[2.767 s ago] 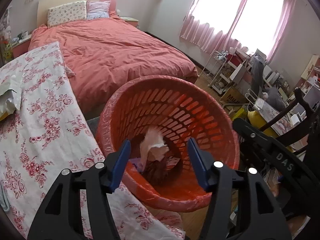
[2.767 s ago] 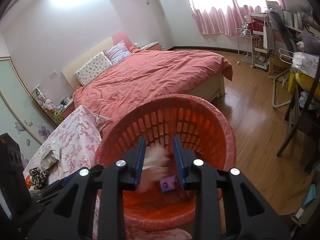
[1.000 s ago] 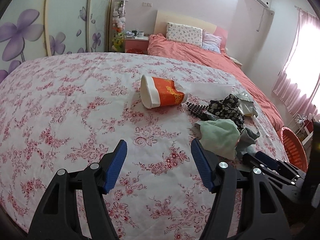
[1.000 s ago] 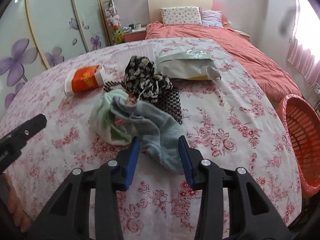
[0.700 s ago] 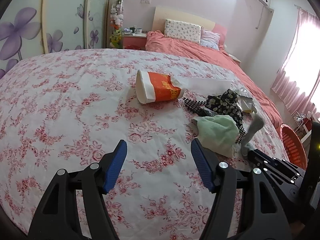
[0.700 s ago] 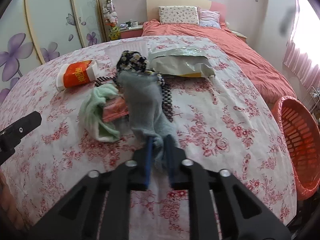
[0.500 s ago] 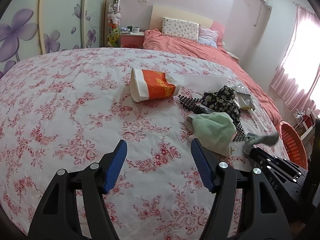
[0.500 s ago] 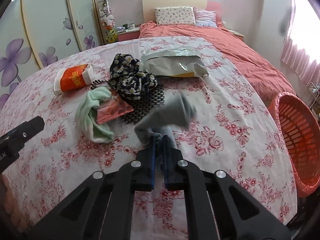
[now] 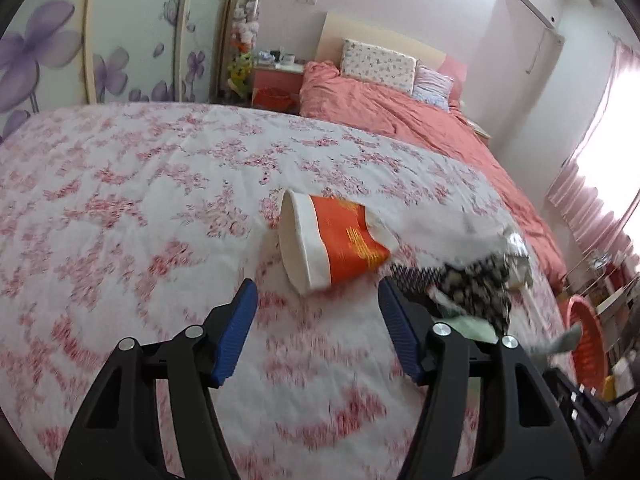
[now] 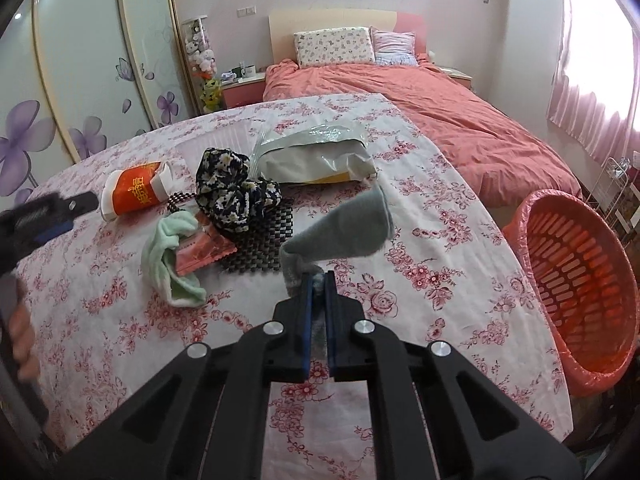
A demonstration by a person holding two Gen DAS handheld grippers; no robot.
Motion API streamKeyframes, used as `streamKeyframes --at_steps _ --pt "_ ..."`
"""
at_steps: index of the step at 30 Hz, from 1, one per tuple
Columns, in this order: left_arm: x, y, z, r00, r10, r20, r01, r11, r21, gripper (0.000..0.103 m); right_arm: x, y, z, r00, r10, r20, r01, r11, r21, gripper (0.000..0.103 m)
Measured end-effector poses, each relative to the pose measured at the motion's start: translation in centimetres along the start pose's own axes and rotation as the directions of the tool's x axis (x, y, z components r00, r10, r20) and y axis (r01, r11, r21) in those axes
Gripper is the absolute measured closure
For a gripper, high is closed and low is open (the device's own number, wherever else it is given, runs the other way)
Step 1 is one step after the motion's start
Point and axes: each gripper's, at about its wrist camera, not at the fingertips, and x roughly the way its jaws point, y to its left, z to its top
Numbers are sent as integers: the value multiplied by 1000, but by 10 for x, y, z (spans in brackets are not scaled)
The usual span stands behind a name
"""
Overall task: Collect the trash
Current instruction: 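Close the left tool on the orange-and-white paper cup and lift it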
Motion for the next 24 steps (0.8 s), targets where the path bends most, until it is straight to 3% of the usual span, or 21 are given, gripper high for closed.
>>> streamKeyframes --at_steps 5,7,9,12,17,24 --pt "27 4 7 999 16 -50 -15 1000 12 50 -1 0 -1 1000 -2 -6 2 1000 -6 97" --pt "34 4 7 998 -8 -65 8 1000 6 59 -2 1 -1 1000 -5 -5 5 1000 -9 97" --pt "36 4 8 997 -42 -67 42 999 0 80 -2 1 -1 1000 -7 -4 7 1000 -10 96" --pt "32 1 8 995 -90 -46 90 996 2 92 -3 1 -2 1000 -11 -3 11 1000 -10 97" --pt "19 -7 9 993 -122 1 122 992 32 100 -4 1 -3 1000 -13 -3 13 1000 -10 96" --pt "2 -15 8 991 -127 35 125 991 52 100 -12 -2 -3 1000 -13 13 13 1000 -8 97"
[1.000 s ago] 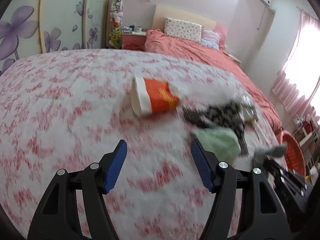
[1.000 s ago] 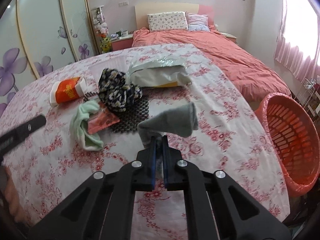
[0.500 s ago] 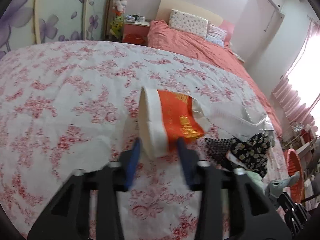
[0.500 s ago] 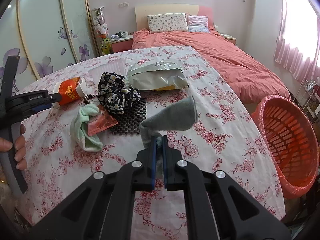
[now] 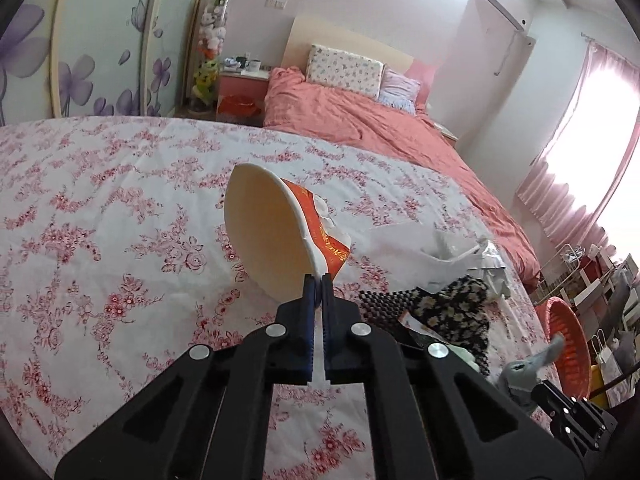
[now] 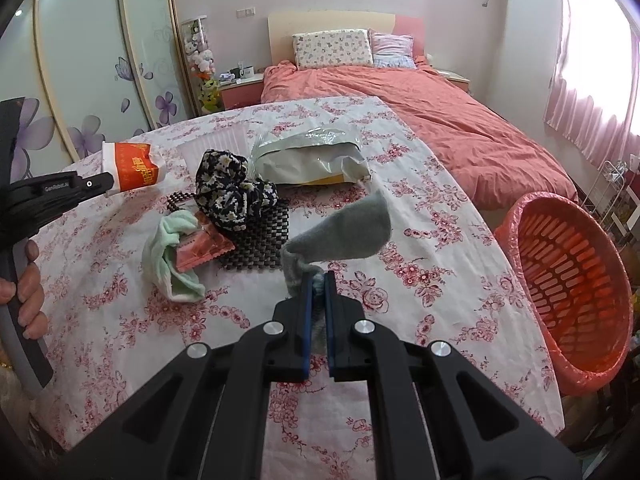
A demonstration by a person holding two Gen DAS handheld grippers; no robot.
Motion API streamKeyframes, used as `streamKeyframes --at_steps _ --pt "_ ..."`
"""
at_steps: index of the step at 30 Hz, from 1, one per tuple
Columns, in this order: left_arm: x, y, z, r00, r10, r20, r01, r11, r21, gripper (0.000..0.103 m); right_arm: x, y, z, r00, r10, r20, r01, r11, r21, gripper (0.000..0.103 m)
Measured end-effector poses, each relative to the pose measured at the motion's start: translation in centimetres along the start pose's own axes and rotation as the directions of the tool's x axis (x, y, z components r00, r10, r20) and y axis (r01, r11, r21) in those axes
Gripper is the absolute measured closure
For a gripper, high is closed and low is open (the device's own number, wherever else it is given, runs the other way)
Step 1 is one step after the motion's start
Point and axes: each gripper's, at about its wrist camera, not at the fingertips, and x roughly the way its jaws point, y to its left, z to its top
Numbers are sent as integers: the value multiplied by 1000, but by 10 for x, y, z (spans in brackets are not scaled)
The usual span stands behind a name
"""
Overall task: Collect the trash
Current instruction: 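Close the left tool on the orange-and-white paper cup and lift it, then carry the paper cup in the left tool while the right tool carries the sock to the basket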
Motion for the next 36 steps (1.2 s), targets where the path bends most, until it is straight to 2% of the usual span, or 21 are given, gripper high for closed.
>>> streamKeyframes --at_steps 10,17,27,36 --pt "-40 -33 -7 997 -54 47 51 998 45 100 -32 -10 0 998 -11 56 10 1000 14 97" --pt "-57 -62 -19 992 -115 46 110 990 84 100 -53 -25 -1 995 -28 100 24 999 37 97" --pt "-65 -108 -33 976 -218 18 213 964 157 100 -82 -61 3 984 -57 168 37 992 119 97" --pt "-60 -151 -50 953 -304 -24 302 932 200 100 -105 -101 -1 967 -138 216 97 976 193 97"
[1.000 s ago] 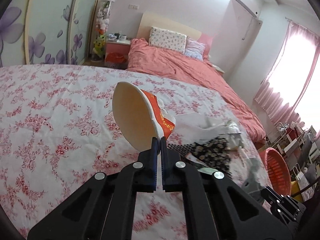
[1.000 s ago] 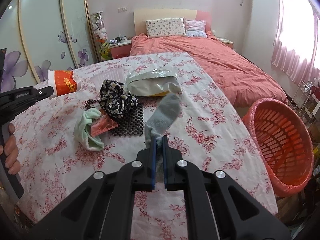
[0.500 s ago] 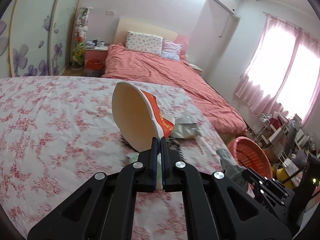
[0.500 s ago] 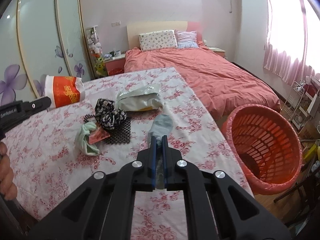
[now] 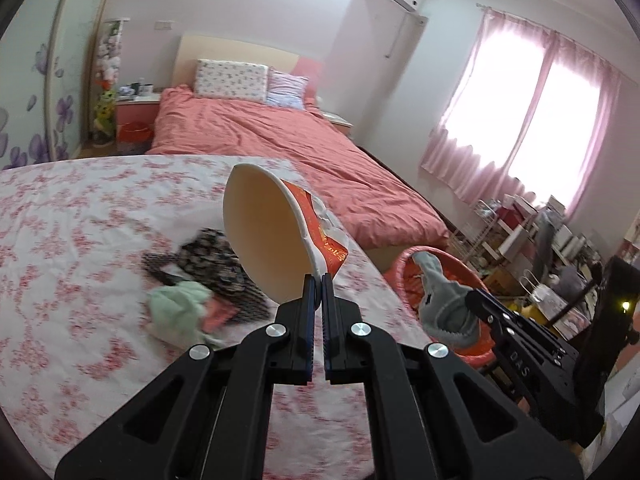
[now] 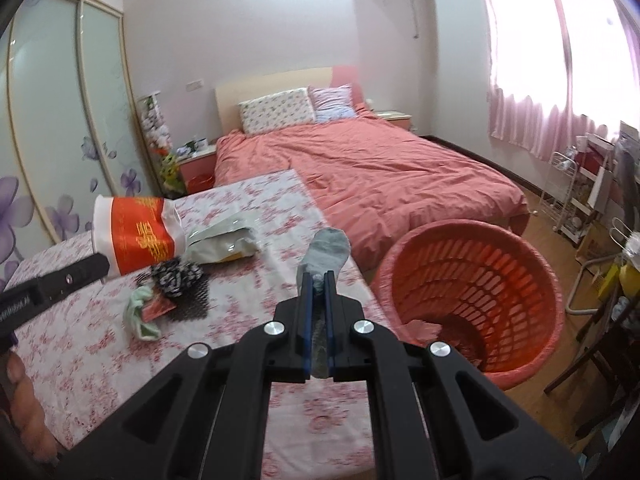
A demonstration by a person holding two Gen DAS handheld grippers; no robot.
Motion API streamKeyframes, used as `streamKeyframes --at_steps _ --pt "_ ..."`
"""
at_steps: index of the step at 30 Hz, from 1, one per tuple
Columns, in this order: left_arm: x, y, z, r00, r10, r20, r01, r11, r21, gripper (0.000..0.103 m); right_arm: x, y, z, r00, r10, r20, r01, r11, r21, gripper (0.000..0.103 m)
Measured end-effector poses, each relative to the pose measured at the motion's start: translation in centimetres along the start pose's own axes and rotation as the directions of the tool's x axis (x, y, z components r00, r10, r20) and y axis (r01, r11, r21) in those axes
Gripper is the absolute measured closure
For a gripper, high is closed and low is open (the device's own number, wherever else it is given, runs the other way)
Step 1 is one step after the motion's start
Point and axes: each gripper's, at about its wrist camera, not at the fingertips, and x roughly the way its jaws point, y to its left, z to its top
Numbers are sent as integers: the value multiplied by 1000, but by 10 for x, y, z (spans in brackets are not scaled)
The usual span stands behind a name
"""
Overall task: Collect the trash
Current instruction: 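Carry the paper cup in the left tool while the right tool carries the sock to the basket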
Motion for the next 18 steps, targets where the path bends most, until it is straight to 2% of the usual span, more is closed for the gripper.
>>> streamKeyframes --at_steps 8,18 --pt "18 -39 -11 998 -66 -24 67 997 35 100 -10 -47 4 997 -58 41 55 995 79 97" --pt "51 -87 -21 986 -149 -77 154 986 69 100 -7 -98 2 991 -127 45 119 983 141 97"
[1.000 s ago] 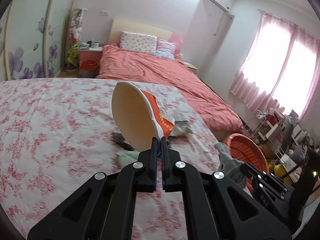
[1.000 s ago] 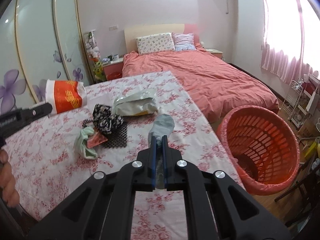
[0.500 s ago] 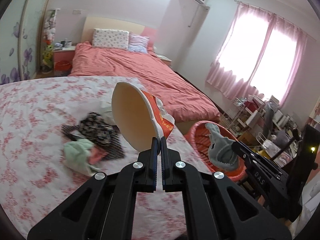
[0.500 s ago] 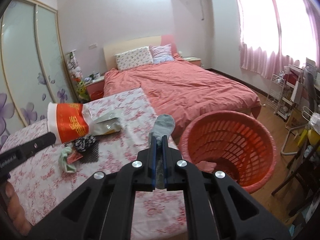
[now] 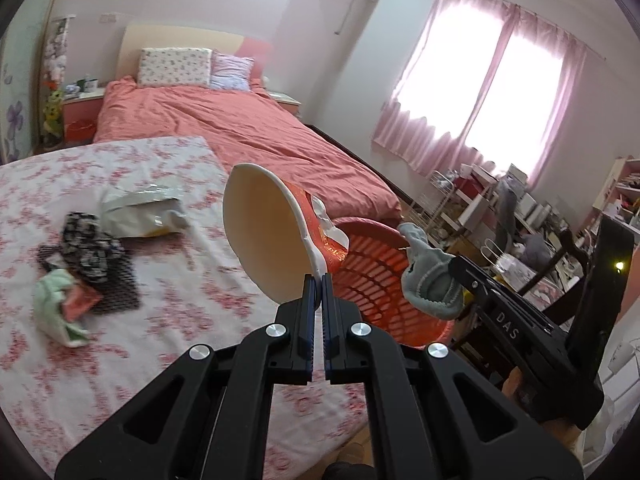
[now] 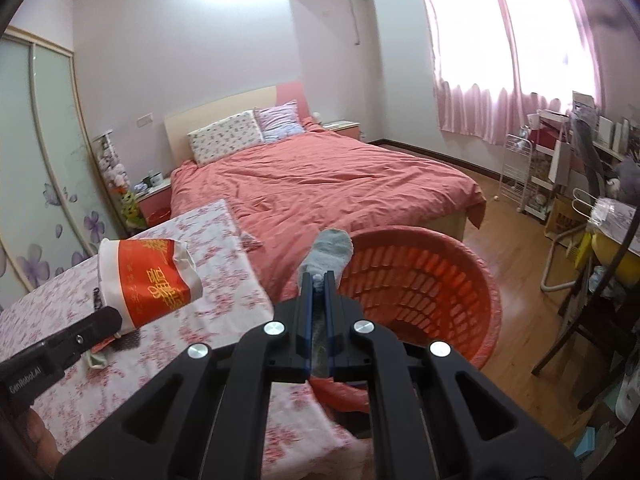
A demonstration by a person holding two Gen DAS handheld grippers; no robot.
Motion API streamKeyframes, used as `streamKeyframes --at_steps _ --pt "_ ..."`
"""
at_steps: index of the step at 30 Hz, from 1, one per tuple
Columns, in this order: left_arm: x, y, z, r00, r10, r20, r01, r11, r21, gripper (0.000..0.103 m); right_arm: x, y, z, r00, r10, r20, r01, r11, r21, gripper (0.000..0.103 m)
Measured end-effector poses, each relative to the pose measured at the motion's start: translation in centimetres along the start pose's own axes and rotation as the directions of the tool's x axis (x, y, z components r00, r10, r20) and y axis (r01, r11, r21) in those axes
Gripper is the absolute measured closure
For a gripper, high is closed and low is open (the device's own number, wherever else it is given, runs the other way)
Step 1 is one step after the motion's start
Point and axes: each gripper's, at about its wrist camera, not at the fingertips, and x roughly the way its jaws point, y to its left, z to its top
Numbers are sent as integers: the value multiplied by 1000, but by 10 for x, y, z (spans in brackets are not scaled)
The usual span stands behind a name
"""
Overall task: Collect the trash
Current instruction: 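Carry the paper cup in the left tool while the right tool carries the sock to the basket, then open both tools over the orange basket to drop the items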
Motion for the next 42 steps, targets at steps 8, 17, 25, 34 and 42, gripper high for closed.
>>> streamKeyframes --at_steps 8,17,25,34,42 --pt "28 -26 -3 998 -43 -34 44 998 37 100 10 -27 0 999 -33 2 33 999 25 97" --pt "54 -48 -7 993 -77 -86 82 995 60 100 28 -46 -1 999 -53 -6 53 997 50 97" --pt "74 -64 -8 988 -102 -117 111 991 70 100 40 -58 1 998 -64 -7 64 995 75 97" --pt "100 -74 -11 981 -101 -166 116 989 86 100 54 -74 4 998 -59 -19 60 992 109 96" --pt "119 -67 -18 968 -75 -241 92 994 57 78 62 -81 2 997 -61 -39 66 989 133 75"
